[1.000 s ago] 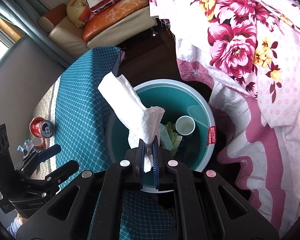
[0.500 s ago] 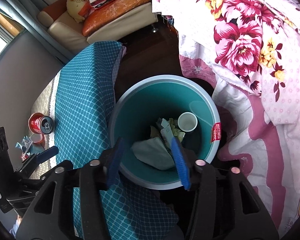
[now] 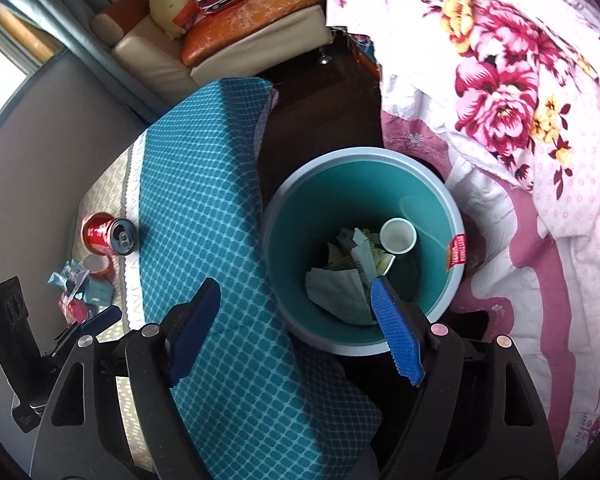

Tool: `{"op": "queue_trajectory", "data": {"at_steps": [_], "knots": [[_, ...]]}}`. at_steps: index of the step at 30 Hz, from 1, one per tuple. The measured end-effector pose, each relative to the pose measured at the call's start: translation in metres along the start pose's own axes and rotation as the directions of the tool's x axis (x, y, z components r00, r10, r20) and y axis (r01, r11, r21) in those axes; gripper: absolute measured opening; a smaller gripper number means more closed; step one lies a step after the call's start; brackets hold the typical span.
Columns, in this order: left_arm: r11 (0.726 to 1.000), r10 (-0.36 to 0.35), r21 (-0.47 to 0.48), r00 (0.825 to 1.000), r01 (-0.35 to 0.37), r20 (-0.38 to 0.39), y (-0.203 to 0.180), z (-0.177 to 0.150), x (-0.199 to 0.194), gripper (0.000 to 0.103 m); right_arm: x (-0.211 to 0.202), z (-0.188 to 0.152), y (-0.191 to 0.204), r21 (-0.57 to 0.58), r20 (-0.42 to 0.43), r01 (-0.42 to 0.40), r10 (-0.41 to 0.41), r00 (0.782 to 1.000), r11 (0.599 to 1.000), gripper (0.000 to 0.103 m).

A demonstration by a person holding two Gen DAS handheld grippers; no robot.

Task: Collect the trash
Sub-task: 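Move both grippers back to the remaining trash on the bed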

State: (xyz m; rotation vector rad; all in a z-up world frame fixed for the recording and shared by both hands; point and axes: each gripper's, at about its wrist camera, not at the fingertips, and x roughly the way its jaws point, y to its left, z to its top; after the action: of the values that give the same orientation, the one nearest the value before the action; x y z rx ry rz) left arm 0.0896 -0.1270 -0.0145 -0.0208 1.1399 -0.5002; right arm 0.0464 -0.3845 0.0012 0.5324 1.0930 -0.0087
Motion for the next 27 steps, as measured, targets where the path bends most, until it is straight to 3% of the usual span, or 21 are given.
{"op": "queue_trajectory", "data": {"at_steps": [12, 18, 27], "knots": [[0.986, 0.058, -0.158, 0.995, -0.045, 0.079, 0.091, -0.032, -0.061, 0.094, 0.003, -0.008, 0.095, -0.162, -0.030, -0.025, 0.020, 0.999, 0.987, 0.074], [0.956, 0.100, -0.288, 0.989, -0.064, 0.111, 0.152, -0.047, -0.086, 0.095, 0.016, -0.010, 0.147, -0.256, -0.062, -0.034, 0.019, 0.998, 0.966, 0.074], [0.906, 0.172, -0.409, 0.978, -0.110, 0.118, 0.219, -0.059, -0.099, 0.095, 0.035, -0.013, 0.195, -0.345, -0.101, -0.035, 0.000, 0.995, 0.938, 0.074]]}}
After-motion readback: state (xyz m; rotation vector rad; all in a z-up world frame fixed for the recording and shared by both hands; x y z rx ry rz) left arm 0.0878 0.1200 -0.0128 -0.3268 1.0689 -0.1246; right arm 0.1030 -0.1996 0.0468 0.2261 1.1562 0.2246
